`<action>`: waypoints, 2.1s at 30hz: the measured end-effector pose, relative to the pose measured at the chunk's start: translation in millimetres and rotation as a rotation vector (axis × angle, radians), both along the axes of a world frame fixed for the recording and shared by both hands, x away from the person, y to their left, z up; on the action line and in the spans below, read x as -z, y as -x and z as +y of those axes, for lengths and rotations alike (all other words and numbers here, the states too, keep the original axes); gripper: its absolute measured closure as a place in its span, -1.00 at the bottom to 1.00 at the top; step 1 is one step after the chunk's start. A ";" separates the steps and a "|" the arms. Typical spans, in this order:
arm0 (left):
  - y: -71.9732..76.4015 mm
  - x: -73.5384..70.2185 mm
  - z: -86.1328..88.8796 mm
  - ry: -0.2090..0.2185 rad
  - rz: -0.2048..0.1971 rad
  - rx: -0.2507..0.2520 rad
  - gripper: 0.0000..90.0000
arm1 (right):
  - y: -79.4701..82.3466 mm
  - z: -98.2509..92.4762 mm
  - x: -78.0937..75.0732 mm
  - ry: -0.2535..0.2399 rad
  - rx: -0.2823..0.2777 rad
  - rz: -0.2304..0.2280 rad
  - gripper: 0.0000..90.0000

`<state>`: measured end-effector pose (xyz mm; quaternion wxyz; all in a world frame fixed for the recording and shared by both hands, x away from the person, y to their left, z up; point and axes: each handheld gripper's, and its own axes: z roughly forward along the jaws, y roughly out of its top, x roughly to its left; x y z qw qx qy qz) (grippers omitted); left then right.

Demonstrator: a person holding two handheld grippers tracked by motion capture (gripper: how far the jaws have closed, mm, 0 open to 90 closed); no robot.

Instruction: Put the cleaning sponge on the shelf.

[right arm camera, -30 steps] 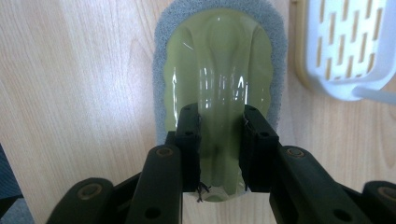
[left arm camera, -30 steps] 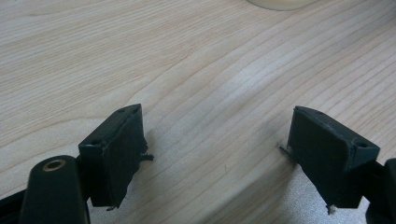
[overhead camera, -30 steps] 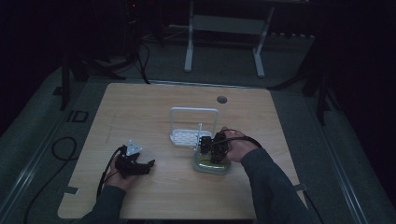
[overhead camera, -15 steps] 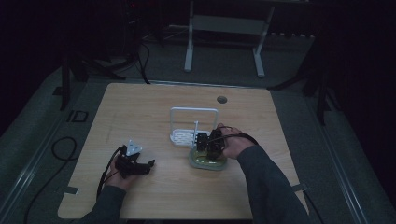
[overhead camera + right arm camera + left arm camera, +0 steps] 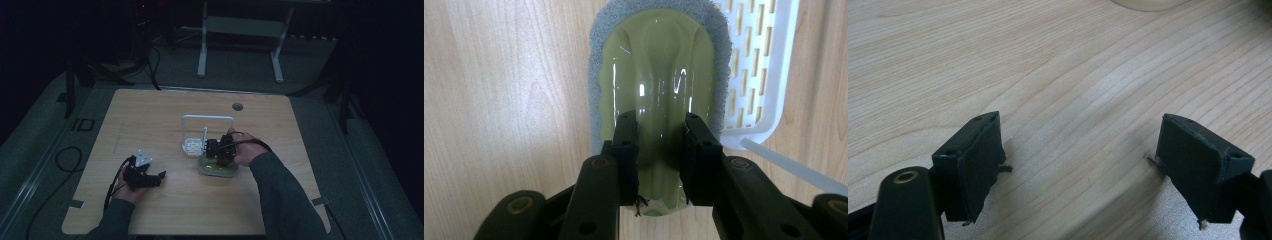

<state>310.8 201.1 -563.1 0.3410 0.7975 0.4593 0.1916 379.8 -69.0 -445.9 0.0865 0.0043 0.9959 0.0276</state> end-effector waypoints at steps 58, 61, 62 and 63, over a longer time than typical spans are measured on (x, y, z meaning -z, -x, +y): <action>0.0 -0.1 -0.1 0.000 0.000 0.000 -0.57 | -23.0 48.6 7.3 0.042 -0.039 -0.212 0.60; 0.0 -0.1 0.0 0.000 0.000 0.000 -0.58 | -23.9 50.1 9.2 0.040 -0.039 -0.229 0.60; 0.0 -0.1 -0.1 0.000 0.000 0.000 -0.58 | -24.2 50.3 9.6 0.043 -0.040 -0.232 0.60; 0.0 -0.1 -0.1 0.000 0.000 0.000 -0.58 | -24.5 50.5 10.3 0.046 -0.032 -0.236 0.60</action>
